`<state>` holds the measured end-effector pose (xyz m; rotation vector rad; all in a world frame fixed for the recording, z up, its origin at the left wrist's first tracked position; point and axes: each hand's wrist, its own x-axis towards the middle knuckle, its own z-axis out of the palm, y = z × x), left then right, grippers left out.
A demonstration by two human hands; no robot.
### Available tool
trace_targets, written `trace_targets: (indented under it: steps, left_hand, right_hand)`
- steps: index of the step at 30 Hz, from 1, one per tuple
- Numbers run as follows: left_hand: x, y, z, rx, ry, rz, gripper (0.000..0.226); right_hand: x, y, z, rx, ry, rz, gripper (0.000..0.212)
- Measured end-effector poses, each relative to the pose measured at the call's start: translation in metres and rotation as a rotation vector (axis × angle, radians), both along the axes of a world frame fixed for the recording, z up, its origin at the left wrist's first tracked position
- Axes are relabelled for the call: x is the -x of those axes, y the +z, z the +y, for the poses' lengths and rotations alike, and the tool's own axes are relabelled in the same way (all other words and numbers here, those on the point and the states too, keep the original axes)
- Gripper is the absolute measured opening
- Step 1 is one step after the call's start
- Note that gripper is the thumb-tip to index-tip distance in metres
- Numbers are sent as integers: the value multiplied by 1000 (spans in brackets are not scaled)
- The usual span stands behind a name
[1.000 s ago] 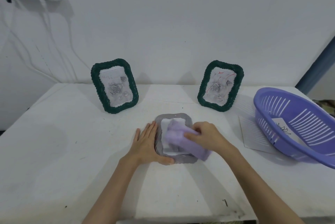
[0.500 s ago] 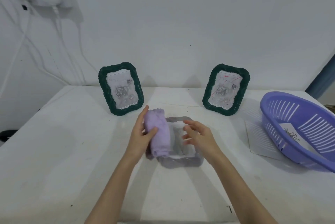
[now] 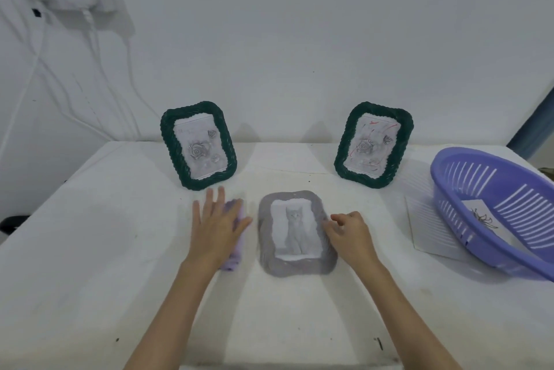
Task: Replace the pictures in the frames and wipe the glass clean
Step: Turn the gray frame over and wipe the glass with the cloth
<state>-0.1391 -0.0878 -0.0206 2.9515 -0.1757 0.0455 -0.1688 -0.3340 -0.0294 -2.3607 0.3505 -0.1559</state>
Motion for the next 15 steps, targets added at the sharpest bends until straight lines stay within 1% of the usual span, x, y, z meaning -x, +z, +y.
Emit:
trace_targets:
  steps: [1, 3, 4, 6, 8, 10, 13, 15]
  left_hand:
    - [0, 2, -15, 3, -54, -4, 60]
    - [4, -2, -41, 11, -144, 76, 68]
    - [5, -7, -50, 19, -167, 114, 71]
    - [4, -16, -58, 75, -168, 139, 74]
    - [1, -19, -60, 206, -150, 152, 75]
    - [-1, -22, -61, 389, -139, 178, 72]
    - [0, -23, -65, 840, -108, 198, 66]
    - [2, -23, -67, 1083, -113, 164, 70]
  right_hand:
    - [1, -1, 2, 52, 9, 0, 34]
    - [4, -2, 6, 174, 33, 28, 38]
    - [5, -2, 6, 202, 45, 37, 39]
    - [5, -4, 5, 186, 55, 30, 40]
    - [5, -6, 2, 81, 35, -15, 41]
    - [5, -8, 0, -50, -10, -83, 43]
    - [6, -12, 0, -238, -76, -227, 42]
    - [8, -11, 0, -365, -87, -306, 40]
